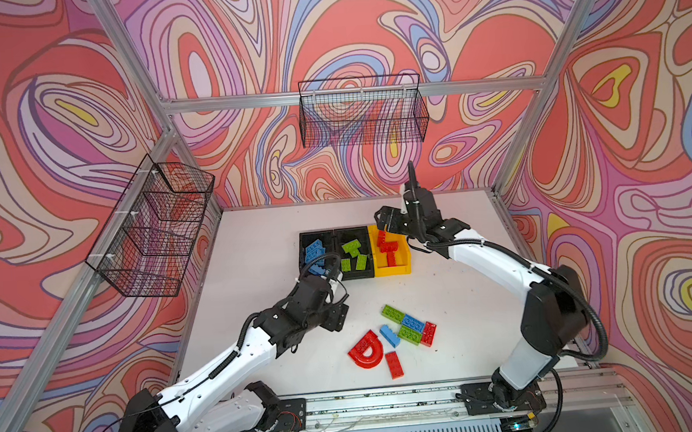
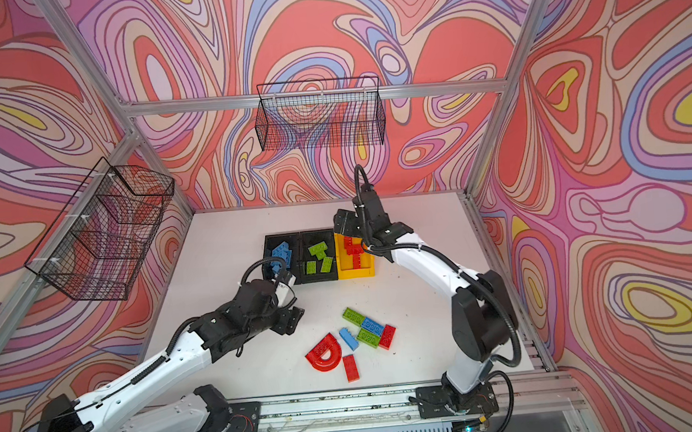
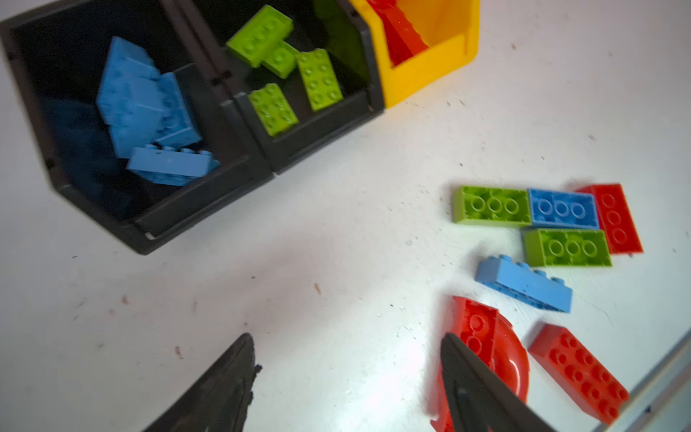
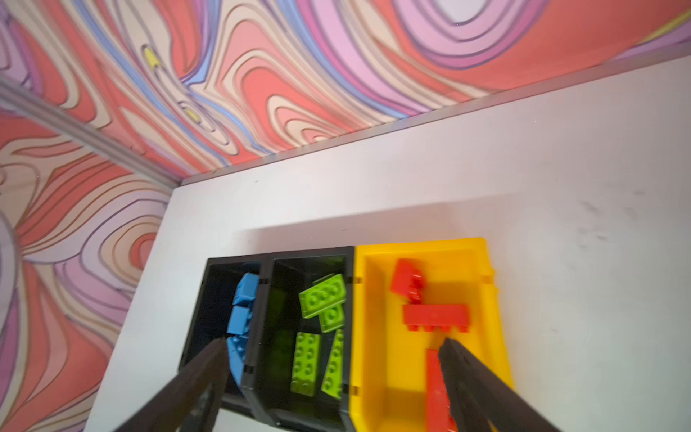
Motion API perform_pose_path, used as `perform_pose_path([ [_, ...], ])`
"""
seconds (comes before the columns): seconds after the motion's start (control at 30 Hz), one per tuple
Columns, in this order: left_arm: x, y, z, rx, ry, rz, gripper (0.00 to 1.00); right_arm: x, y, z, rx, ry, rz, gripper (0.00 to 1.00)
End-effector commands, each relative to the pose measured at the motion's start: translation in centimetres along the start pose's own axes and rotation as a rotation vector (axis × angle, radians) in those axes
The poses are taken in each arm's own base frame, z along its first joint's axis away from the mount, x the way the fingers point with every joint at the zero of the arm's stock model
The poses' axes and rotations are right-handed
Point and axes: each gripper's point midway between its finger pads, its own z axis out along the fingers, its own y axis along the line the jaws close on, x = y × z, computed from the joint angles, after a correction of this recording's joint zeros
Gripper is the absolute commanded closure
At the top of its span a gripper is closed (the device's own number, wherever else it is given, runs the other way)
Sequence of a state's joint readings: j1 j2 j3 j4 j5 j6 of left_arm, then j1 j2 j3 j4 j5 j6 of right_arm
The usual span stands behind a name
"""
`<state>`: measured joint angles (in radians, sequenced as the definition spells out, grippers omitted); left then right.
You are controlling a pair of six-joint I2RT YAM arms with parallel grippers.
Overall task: Sort the legos into containers by color
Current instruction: 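Lower the left gripper onto the red arch while the right gripper withdraws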
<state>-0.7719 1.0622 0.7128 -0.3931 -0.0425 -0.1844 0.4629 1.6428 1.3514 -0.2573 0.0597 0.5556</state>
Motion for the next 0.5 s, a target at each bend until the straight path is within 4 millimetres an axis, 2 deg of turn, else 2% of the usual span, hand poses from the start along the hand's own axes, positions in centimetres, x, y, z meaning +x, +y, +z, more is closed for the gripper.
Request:
perform_pose_path([
  [0.0,0.3,-3.0,0.3,0.076,0.013,0.104,0.18,1.5,-3.6,-0.9,0.109,0.025,-0.022,0.07],
  [0.17,3.1,-5.8,2.0,0.118,0.123,0.197,0.19,1.5,-6.8,-2.3,0.177,0.023,-0.007,0.07],
  [0.33,4.9,-7.8,3.5,0.168,0.208,0.271,0.20,0.6,-8.0,-3.1,0.205,0.001,-0.005,0.07],
  [0.47,6.4,-8.3,4.4,0.177,0.289,0.315,0.21,0.0,-9.3,-4.0,0.231,-0.016,0.006,0.07],
])
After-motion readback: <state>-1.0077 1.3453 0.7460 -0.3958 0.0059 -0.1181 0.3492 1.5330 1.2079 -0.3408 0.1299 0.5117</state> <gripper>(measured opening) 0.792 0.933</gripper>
